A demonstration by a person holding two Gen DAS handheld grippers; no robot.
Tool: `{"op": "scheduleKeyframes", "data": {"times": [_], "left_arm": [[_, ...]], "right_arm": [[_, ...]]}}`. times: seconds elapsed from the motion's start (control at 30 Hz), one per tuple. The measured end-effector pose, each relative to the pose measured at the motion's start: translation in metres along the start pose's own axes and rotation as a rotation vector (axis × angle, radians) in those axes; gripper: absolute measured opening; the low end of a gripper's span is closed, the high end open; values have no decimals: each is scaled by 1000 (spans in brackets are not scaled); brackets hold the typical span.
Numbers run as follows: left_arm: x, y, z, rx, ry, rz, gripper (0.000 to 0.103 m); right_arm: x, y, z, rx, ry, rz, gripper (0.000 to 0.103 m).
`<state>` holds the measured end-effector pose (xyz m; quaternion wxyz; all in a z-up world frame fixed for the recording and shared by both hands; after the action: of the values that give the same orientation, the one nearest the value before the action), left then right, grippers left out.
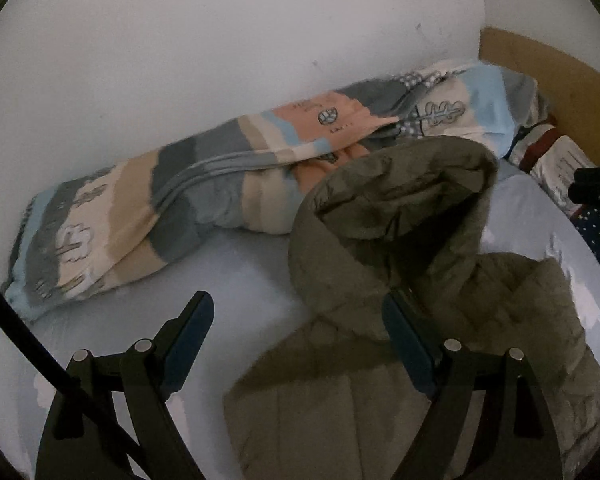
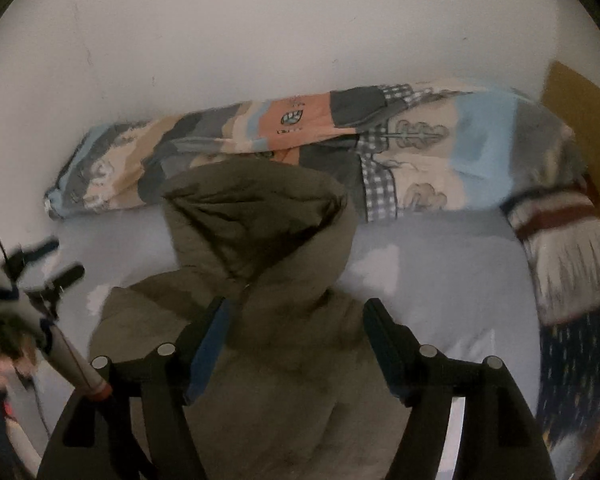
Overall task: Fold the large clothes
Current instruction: 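Grasp the jacket hood with both grippers and fold it toward the hem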
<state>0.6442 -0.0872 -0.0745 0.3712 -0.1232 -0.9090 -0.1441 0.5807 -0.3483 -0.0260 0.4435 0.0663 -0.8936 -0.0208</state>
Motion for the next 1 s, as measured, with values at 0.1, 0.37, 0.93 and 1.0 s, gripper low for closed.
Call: {"op": "scheduleKeyframes", "data": {"times": [0.1,0.37,0.93,1.0], "left_arm": [[-42,4,-19,26,25,8,85],[-114,5,-55,32,24,-65,85],[-12,-32,-9,139,-35,44,8],[14,-35,7,145,-32,70,8]], "right_arm": [[-36,-23,-19,20,12,13,74],[-107,-53,-47,33,-5,-22,74],[-66,-35,-28,-15,-152,12,5],[-45,-27,-13,-16,-167,-3,5]]}}
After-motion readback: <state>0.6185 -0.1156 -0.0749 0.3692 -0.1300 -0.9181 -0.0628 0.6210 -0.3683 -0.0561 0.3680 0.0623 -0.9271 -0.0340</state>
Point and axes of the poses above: each gripper's, at about its wrist camera, not at the fingertips, and x roughly against the way its jaws point, y to its left, z to its underside, the point moved 10 cm from there along -x, roughly the way its jaws point, and after that the axes turned 5 degrees about -z, right-handed, at the moved point
